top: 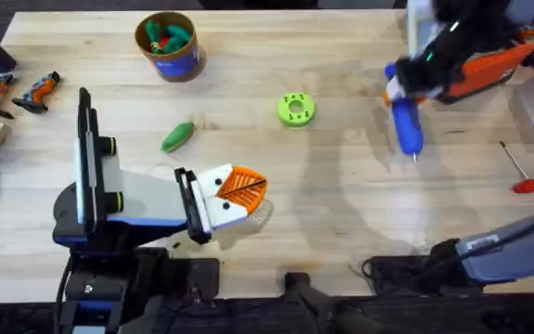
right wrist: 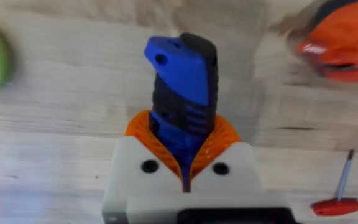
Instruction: Pick up the gripper from the table and insert it into the empty holder that is missing its gripper. Then pick up a screw, insert it into the mounting hole, and use the screwdriver to tighten it. Finally, clean up the table by picking up the vegetable and placing it into the bucket.
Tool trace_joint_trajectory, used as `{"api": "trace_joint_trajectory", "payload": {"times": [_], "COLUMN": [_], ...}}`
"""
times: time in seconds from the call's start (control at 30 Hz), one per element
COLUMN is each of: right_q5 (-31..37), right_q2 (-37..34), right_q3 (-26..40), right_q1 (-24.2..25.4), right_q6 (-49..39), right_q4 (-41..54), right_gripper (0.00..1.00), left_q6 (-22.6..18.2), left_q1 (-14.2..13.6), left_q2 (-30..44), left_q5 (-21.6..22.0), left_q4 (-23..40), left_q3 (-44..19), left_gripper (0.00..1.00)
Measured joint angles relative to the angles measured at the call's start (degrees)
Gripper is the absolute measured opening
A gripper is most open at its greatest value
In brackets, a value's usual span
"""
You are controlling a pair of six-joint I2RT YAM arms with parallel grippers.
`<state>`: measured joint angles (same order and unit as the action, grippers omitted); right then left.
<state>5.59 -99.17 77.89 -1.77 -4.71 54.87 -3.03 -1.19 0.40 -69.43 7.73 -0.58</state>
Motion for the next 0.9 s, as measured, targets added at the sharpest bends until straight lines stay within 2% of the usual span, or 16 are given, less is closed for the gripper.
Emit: {"api": "trace_joint_trajectory", "payload": {"times": [0.27, 0.4, 0.73, 0.9], "right_q5": [-6.9, -11.6, -27.2, -31.9], "right_q2": [8.1, 11.6, 18.5, 21.8], "right_q3": [15.1, 20.3, 21.9, 22.0], "right_q1": [-1.3, -2.5, -3.7, -3.8], "right_q6": [0.0, 0.0, 0.5, 2.9], "right_q4": [0.5, 0.2, -9.7, -13.4], "right_gripper": [0.025, 0.025, 0.025, 0.025], "left_q6": [0.0, 0.0, 0.0, 0.0], "left_q1": [0.0, 0.0, 0.0, 0.0], "left_q2": [0.0, 0.0, 0.0, 0.0], "left_q5": [0.0, 0.0, 0.0, 0.0], "left_q4": [0.0, 0.0, 0.0, 0.0], "left_q3": [0.0, 0.0, 0.0, 0.0], "left_gripper": [0.011, 0.011, 0.011, 0.011]}}
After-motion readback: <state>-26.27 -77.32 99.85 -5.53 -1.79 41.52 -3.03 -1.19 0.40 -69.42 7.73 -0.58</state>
